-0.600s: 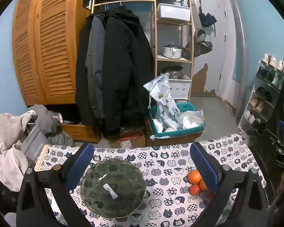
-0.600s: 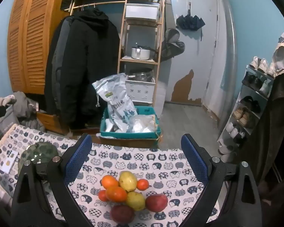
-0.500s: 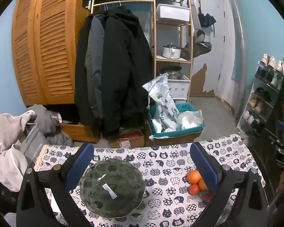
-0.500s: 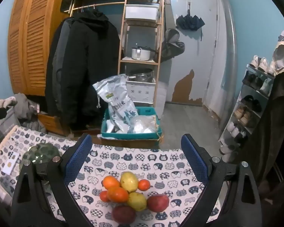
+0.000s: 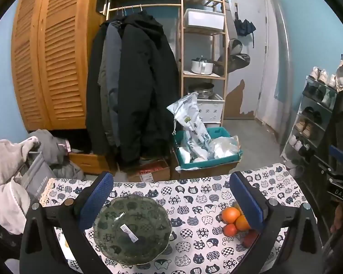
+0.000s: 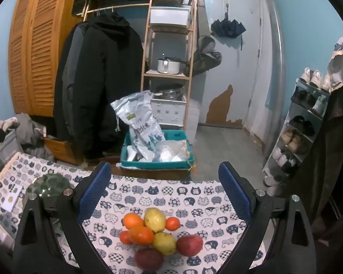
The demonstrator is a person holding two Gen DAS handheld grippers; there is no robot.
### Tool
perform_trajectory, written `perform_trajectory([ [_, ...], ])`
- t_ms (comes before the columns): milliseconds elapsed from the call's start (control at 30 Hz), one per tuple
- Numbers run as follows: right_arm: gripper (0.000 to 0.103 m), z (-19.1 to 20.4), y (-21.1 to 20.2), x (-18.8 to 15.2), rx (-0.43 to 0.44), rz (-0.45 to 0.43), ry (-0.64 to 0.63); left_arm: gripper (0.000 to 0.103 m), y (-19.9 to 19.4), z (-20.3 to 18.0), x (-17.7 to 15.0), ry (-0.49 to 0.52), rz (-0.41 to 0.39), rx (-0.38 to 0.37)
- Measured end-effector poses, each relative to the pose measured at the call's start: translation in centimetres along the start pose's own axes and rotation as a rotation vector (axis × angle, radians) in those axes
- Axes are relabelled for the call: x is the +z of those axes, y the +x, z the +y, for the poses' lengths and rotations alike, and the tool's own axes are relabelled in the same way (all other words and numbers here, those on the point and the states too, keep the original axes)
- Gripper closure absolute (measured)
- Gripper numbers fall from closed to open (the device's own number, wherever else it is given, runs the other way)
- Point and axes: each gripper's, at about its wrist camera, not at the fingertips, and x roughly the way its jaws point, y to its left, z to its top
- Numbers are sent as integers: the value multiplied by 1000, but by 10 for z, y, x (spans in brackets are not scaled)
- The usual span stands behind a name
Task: Organize fruits
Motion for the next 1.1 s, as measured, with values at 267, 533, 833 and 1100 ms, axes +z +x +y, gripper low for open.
perform_trajectory([
  [267,10,1,-2,3,22,-2,0,0,-3,1,1,1,-7,-10],
  [533,10,-2,-3,3,38,-4,8,0,-8,3,2,6,-30,-6],
  [833,10,-6,-6,4,35,-14,15,1,-8,3,3,3,-28,-10],
  [1100,10,-8,-8,5,32,-18,15,1,-8,1,3,3,-28,-9],
])
